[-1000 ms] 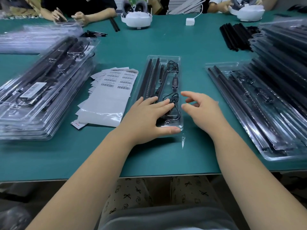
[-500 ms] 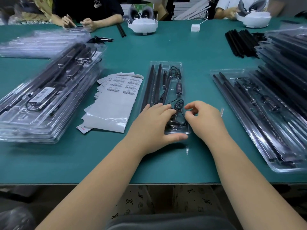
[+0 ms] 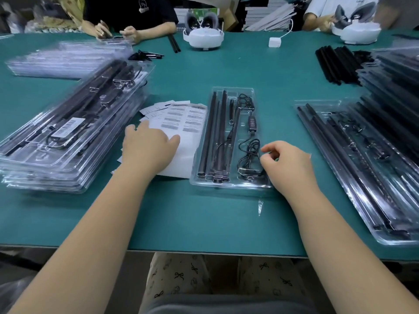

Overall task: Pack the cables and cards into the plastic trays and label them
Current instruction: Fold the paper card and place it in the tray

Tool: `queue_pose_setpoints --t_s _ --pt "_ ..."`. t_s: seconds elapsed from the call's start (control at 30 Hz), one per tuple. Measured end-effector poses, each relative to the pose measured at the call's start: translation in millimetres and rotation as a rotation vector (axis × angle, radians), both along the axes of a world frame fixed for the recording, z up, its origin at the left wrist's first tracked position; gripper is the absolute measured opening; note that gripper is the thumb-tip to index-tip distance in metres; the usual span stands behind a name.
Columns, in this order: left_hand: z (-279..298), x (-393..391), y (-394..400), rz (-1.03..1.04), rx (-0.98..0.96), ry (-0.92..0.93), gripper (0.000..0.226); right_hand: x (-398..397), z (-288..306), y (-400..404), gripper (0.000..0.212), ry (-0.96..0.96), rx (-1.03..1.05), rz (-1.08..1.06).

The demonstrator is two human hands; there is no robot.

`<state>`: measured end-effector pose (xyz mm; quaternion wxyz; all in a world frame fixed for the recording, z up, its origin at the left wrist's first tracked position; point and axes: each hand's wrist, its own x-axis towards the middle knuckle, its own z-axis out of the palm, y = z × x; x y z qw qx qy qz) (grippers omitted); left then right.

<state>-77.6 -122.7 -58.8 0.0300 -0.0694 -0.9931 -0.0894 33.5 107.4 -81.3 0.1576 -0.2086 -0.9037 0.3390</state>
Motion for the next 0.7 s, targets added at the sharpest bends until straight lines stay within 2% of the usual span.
queue_pose_setpoints --t_s 0.07,0.13,0.23,0.33,0.47,0.53,0.63,0.7 --pt "1 -2 1 -0.057 0.138 0.114 0.036 0 0 0 0.016 0.012 -0.020 0.010" --pt "7 -15 -1 -0.006 0.168 0.117 0.037 -1 0 0 0.014 0.017 -0.030 0.012" --pt "9 -41 -8 0.129 0.031 -0.007 0.034 -1 -1 1 0.013 0.015 -0.032 0.013" --pt "8 -57 -7 0.125 -0.044 -0.031 0.030 -2 0 1 0.012 0.006 -0.036 0.013" --pt "14 -73 -6 0.116 -0.135 -0.013 0.021 -2 0 1 0.012 0.002 -0.034 0.026" --pt "19 -76 -4 0.090 -0.181 -0.019 0.008 -1 0 1 0.012 -0.001 -0.035 0.029" --pt "23 -71 3 0.086 -0.308 0.034 0.010 -1 1 0 0.011 -0.005 -0.045 0.026" --pt "26 -67 7 0.095 -0.417 0.149 0.023 -1 2 -1 0.011 -0.006 -0.035 0.031"
